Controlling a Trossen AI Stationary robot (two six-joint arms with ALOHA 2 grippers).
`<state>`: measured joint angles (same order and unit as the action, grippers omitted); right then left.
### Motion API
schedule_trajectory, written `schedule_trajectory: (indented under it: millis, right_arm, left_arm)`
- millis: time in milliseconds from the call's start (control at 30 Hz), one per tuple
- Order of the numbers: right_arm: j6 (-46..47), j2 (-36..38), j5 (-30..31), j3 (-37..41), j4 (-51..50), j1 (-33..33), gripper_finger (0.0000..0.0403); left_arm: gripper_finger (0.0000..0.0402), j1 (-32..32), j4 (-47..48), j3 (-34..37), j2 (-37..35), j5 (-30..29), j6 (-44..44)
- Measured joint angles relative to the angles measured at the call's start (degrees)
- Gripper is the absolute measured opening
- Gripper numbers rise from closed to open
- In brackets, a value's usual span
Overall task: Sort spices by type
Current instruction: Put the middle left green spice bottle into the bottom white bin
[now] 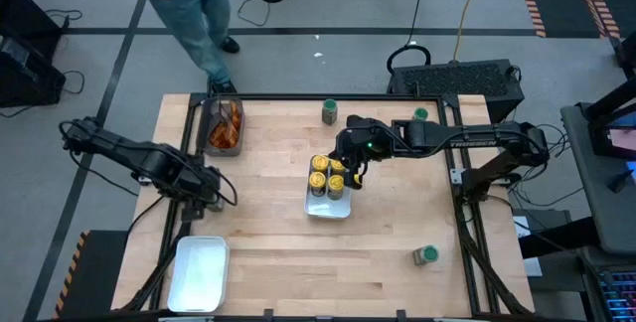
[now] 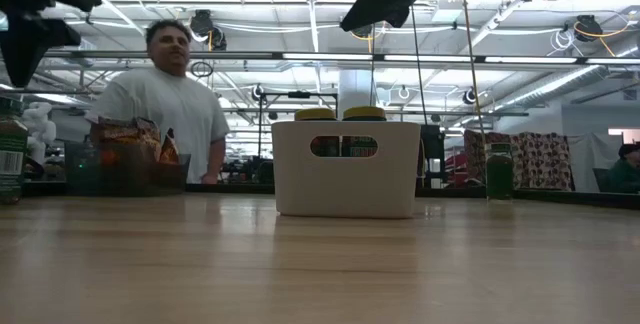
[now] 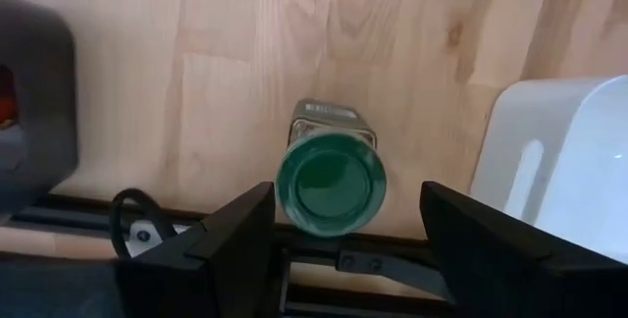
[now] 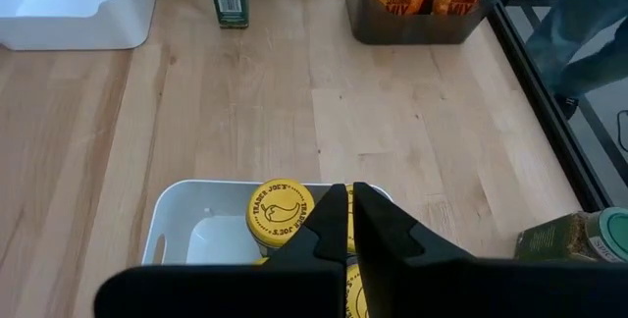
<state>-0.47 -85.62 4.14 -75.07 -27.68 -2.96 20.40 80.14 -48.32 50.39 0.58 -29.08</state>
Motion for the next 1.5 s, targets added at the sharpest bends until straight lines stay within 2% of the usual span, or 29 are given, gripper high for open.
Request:
schedule_trajectory:
  millis: [267,467,600,1067,1500]
  right_arm:
    - [0.0,0.0,0.0,0.0,0.0,0.0,0.0]
    - [0.0,0.0,0.0,0.0,-0.1,0.0,0.0]
    - [-0.1,0.0,0.0,0.0,-0.1,0.0,0.0]
    - [-0.3,0.0,0.0,0.0,0.0,0.0,0.0]
    - [0.4,0.0,0.0,0.0,-0.3,0.0,0.0]
  left_arm:
    - [0.0259,0.0,-3.2,3.8,0.0,0.2,2.8]
    - [0.0259,0.0,-3.2,3.9,0.3,-2.7,2.9]
    - [0.0259,0.0,-3.2,3.9,0.7,-2.7,3.1]
    - [0.0259,0.0,-3.1,3.8,9.4,-2.3,7.3]
    - [0.0258,0.0,-3.0,3.8,12.9,-0.8,7.4]
